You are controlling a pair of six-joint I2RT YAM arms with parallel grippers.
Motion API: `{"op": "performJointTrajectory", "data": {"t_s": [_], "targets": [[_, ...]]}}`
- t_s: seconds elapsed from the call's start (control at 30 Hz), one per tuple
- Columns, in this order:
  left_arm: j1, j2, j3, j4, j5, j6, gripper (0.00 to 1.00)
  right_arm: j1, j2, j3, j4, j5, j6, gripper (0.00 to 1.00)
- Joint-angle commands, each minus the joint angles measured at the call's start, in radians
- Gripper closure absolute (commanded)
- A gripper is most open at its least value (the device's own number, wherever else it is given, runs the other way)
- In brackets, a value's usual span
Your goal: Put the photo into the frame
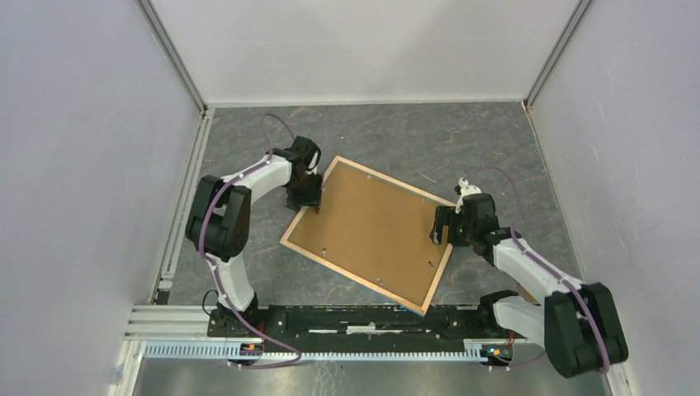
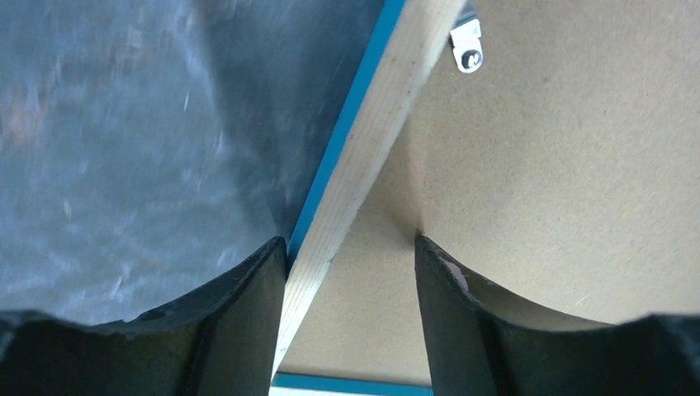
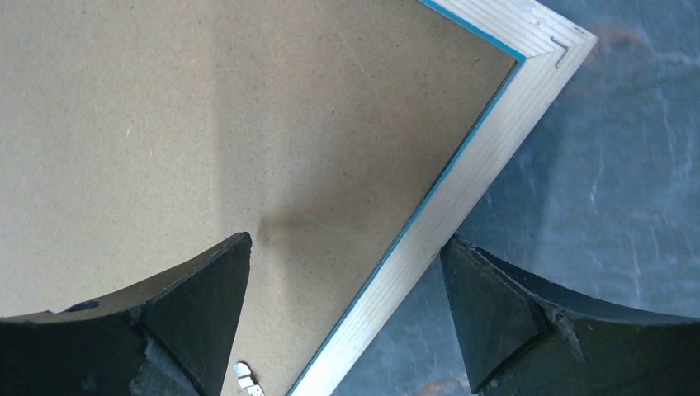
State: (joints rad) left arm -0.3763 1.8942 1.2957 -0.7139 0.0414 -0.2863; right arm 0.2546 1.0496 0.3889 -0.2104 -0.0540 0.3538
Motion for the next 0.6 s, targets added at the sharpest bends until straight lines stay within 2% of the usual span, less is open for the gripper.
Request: {"op": "performJointTrajectory", "data": {"t_s": [0.0,0.17,0.23,0.3,0.43,0.5,0.57], "targets": [[-0.016,-0.141,-0.095,-0.056,0.007,0.01,0.39,0.009,0.149,0.106,0.103,-0.16,-0.052,0.11],[-0.016,-0.158,-0.153,-0.043,-0.037,0.036,0.49,0.024,0.339,0.303,0.064,-0.17,-0.093,0.11],[-0.013,-0.151,-0.164,-0.032,-0.037,0.044,0.53,0.042,0.4,0.401,-0.003,-0.131,-0.115,0.11],[-0.008,-0.145,-0.176,-0.029,-0.038,0.054,0.55,0.074,0.439,0.502,-0.124,-0.026,-0.149,0.11],[-0.001,-0.144,-0.188,-0.038,-0.084,0.078,0.59,0.151,0.388,0.582,-0.273,0.231,-0.203,0.09],[0.001,-0.141,-0.191,-0.049,-0.113,0.077,0.64,0.154,0.331,0.561,-0.303,0.302,-0.201,0.02],[0.001,-0.145,-0.199,-0.054,-0.112,0.07,0.65,0.152,0.281,0.525,-0.326,0.322,-0.185,0.02]]}}
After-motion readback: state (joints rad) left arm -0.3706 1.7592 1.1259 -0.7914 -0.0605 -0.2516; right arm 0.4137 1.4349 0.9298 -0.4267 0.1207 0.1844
